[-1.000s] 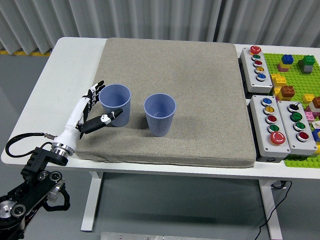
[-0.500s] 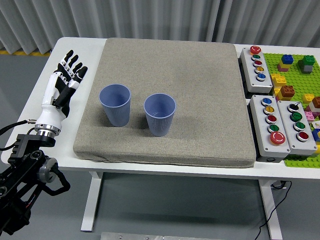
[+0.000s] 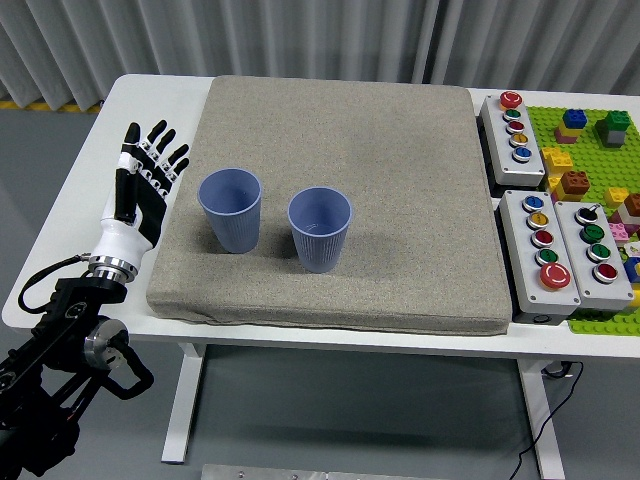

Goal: Pick cup pour cup place

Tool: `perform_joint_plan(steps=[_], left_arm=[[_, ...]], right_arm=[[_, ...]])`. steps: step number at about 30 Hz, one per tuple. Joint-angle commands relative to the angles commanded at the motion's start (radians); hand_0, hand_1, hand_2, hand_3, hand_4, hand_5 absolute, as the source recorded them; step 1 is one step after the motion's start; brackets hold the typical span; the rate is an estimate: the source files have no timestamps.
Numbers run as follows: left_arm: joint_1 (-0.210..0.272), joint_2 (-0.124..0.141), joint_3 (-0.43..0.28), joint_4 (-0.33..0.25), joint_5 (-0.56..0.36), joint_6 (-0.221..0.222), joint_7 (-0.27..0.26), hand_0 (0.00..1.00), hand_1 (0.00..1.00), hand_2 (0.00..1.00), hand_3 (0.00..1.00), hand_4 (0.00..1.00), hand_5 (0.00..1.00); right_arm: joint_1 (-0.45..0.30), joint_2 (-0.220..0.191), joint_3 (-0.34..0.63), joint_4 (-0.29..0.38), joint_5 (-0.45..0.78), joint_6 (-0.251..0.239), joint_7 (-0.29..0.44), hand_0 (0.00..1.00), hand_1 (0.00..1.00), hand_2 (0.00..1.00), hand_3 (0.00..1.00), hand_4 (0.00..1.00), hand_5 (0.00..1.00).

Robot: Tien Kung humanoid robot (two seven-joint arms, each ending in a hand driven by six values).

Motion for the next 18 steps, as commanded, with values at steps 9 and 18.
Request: perform_joint_plan(steps=[9, 18], left_arm=[[0.002, -0.001, 0.003, 0.002, 0.005, 0.001, 0.000, 0.896, 0.886, 0.962, 0.929, 0.771, 0.998], [0.002, -0.001, -0.001, 0.004, 0.011, 0.003, 0.001, 0.897, 0.885, 0.962, 0.930, 0.771, 0.998]], right_arm=[[-0.002, 0.000, -0.001, 0.000, 0.003, -0.002, 0.000, 0.640, 0.600, 0.508, 0.579, 0.002, 0.002], [-0.001, -0.001, -0.001, 0.000, 0.002, -0.002, 0.000, 0.640, 0.600, 0.508, 0.579, 0.002, 0.002]])
